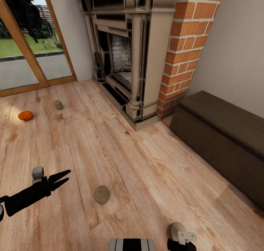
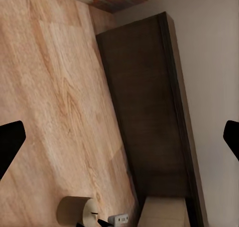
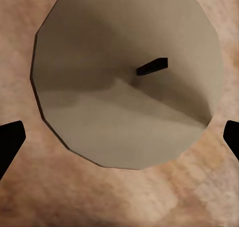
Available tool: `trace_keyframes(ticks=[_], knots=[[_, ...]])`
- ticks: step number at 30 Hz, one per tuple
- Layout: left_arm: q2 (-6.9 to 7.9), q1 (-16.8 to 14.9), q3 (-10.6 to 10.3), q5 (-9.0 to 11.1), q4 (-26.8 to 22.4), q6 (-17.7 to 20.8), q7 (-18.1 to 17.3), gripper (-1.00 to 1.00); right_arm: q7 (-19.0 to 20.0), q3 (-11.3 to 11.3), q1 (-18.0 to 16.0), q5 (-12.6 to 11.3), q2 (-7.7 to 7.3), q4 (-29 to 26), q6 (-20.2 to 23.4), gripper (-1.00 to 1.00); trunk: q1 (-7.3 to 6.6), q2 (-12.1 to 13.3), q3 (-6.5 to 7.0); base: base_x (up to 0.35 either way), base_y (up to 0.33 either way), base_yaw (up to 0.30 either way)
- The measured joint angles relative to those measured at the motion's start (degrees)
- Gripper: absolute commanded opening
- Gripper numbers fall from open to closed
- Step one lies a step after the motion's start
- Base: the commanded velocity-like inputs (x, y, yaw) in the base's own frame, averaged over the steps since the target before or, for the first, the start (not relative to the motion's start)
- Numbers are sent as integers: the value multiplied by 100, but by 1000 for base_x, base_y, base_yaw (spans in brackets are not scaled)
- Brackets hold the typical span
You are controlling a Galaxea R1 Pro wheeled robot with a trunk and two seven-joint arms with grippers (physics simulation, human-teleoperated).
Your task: Place each of the two pumpkins and all three candles from the living room inside a cabinet in the living room (use any cabinet), then make sure every cabinet is closed, and position the cauldron so it is next to a table in the living room.
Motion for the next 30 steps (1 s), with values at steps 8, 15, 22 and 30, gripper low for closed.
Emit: trace_keyframes(ticks=[8, 15, 22, 30], knots=[[0, 0, 2, 0, 0, 0, -1, 100, -3, 3, 0, 0, 0, 0, 0, 100, 0, 0, 0, 67, 0, 0], [0, 0, -12, 0, 0, -1, 5, 100, 2, -1, 0, 0, 0, 0, 0, 100, -2, 0, 0, 111, 0, 0], [0, 0, -12, 0, 0, -4, 1, 100, 2, 1, 0, 0, 0, 0, 0, 100, 0, 0, 0, 73, 0, 0], [0, 0, -23, 0, 1, -8, 5, 100, 2, 0, 0, 0, 0, 0, 0, 100, 0, 0, 0, 2, 0, 0]])
